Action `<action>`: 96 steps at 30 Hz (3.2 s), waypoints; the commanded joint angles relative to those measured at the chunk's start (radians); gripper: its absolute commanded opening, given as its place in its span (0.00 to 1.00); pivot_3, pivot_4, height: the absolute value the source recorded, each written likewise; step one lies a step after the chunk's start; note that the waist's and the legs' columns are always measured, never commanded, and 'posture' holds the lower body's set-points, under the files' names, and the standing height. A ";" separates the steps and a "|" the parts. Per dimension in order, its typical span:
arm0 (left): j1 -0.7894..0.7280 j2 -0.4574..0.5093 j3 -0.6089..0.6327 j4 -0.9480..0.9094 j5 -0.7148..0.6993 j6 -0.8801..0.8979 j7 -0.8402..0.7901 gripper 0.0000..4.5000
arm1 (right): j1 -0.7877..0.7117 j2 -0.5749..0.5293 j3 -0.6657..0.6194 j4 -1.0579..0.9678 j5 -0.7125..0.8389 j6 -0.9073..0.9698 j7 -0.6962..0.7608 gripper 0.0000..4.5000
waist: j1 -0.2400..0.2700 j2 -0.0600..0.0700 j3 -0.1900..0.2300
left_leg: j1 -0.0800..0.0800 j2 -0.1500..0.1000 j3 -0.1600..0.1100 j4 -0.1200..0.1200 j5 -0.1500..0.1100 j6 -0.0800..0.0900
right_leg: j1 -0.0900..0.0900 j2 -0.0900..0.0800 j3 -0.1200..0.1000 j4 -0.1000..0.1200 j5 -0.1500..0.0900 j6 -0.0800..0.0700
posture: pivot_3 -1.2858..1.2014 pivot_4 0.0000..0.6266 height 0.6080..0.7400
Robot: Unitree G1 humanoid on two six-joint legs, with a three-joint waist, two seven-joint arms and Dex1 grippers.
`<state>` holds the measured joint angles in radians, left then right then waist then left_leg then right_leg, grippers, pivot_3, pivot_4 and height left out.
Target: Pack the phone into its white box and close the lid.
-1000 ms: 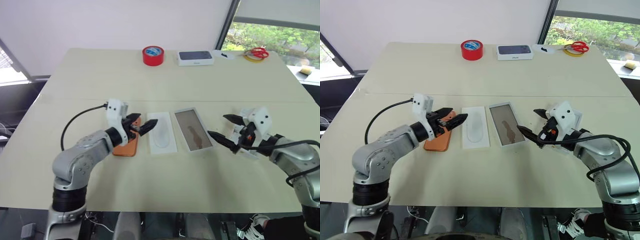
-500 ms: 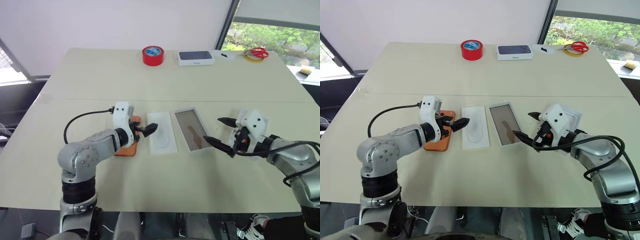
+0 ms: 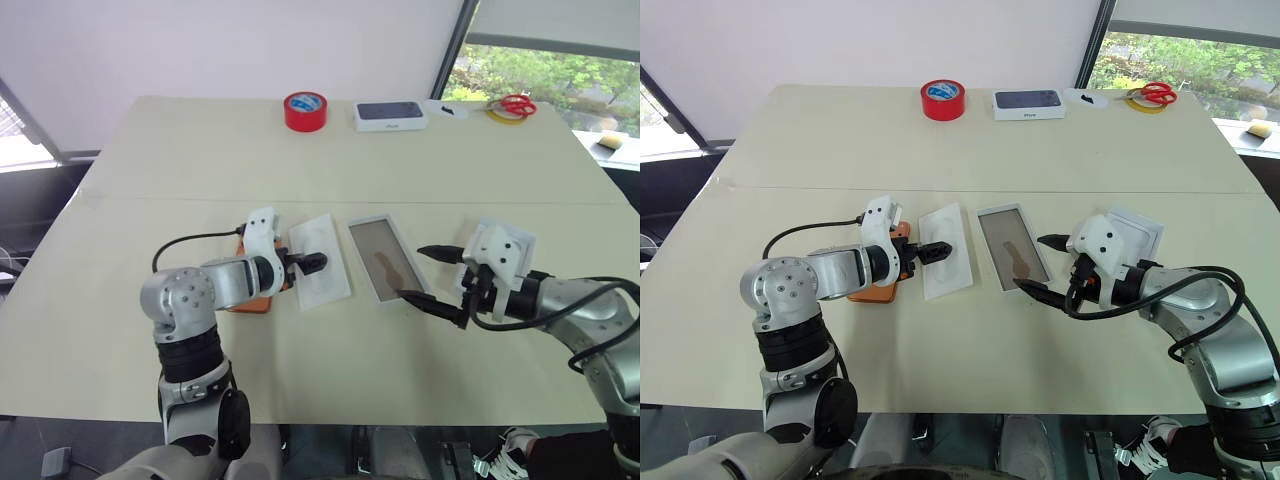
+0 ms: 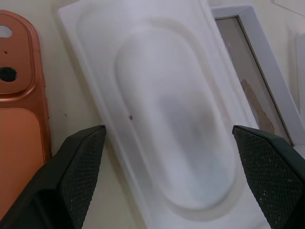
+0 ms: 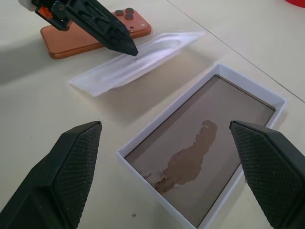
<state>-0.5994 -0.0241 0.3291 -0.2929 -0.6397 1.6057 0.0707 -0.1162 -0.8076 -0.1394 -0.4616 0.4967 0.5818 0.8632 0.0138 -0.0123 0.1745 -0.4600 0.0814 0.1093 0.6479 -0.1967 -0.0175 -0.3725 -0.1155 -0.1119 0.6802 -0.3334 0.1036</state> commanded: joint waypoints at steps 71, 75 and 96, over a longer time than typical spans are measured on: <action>-0.108 -0.076 0.432 0.058 -0.382 0.009 0.125 0.00 | -0.284 0.053 0.287 -0.004 -0.281 -0.001 0.178 0.61 | 0.001 -0.006 0.002 | -0.001 -0.001 -0.001 0.000 0.003 -0.005 | 0.000 -0.001 -0.001 0.000 0.000 0.000 | 0.52 0.24 0.93; -0.080 -0.098 0.349 0.052 -0.362 0.009 0.131 0.00 | -0.213 -0.014 0.203 -0.011 -0.270 0.001 0.160 0.61 | -0.001 -0.007 0.002 | 0.000 -0.001 -0.001 0.000 0.003 -0.005 | 0.000 -0.001 -0.001 0.000 0.000 0.000 | 0.52 0.24 0.93; -0.058 -0.148 0.240 0.075 -0.274 -0.043 0.078 0.89 | -0.183 -0.008 0.171 0.008 -0.257 0.001 0.054 0.62 | -0.001 -0.007 0.002 | 0.000 -0.001 -0.001 0.000 0.003 -0.005 | 0.000 -0.001 -0.001 0.000 0.000 0.000 | 0.52 0.24 0.93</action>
<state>-0.6601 -0.1561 0.5739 -0.1982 -0.8979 1.5814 0.1710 -0.2791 -0.8210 0.0375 -0.4377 0.2382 0.5925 0.9325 0.0131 -0.0192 0.1765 -0.4605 0.0805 0.1086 0.6479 -0.1939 -0.0223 -0.3725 -0.1164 -0.1125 0.6799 -0.3333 0.1036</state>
